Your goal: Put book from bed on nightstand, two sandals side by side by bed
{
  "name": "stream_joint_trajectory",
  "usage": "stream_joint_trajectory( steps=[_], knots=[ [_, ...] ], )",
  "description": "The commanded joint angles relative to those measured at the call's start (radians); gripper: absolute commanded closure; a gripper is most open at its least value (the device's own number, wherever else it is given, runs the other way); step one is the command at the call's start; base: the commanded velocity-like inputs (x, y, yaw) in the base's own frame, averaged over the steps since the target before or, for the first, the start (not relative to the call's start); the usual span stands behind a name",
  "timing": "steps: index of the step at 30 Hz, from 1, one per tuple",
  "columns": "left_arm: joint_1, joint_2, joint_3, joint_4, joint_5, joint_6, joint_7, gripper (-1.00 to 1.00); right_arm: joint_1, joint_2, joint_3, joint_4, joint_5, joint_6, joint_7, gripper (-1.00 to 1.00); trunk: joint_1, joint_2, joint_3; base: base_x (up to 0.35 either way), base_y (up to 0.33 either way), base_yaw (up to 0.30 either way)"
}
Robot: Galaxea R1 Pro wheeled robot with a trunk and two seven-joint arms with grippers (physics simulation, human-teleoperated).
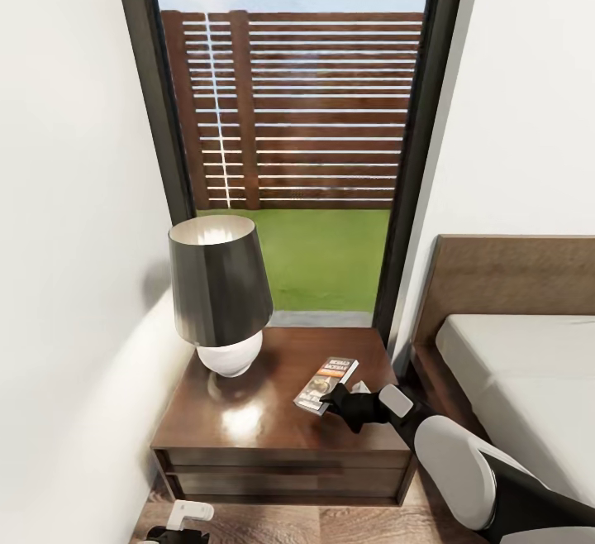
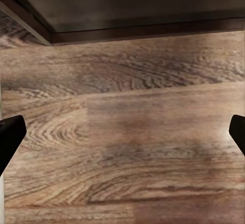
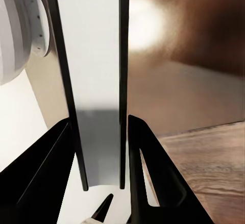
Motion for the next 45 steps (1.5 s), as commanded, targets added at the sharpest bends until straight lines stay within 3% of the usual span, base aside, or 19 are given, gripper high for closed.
stream_joint_trajectory(
  steps=[1,15,21,39,45],
  knots=[
    [0.000,0.001,-0.008,-0.003,0.010,0.006,0.005,-1.00,0.000,0.000,-0.001,-0.002,0.000,0.005,0.000,1.00,0.000,0.000,-0.001,0.000,0.000,0.000],
    [0.000,0.001,-0.010,-0.004,0.010,0.004,0.005,-1.00,-0.008,0.000,-0.001,-0.003,0.000,0.005,-0.002,1.00,0.000,0.000,-0.001,0.000,0.000,0.000],
    [0.000,0.001,-0.010,-0.004,0.010,0.004,0.005,-1.00,-0.012,0.000,-0.001,-0.003,0.000,0.005,-0.006,1.00,0.023,-0.042,-0.020,0.000,0.000,0.000],
    [0.000,0.001,-0.010,-0.004,0.010,0.005,0.003,-1.00,-0.021,0.000,-0.002,-0.003,0.000,0.005,-0.044,1.00,0.023,-0.042,-0.020,0.000,0.000,0.000],
    [0.000,0.001,-0.010,-0.004,0.010,0.006,0.003,-1.00,-0.023,0.000,-0.002,-0.003,0.000,0.005,-0.045,1.00,0.046,-0.084,-0.039,0.000,0.000,0.000]
  ],
)
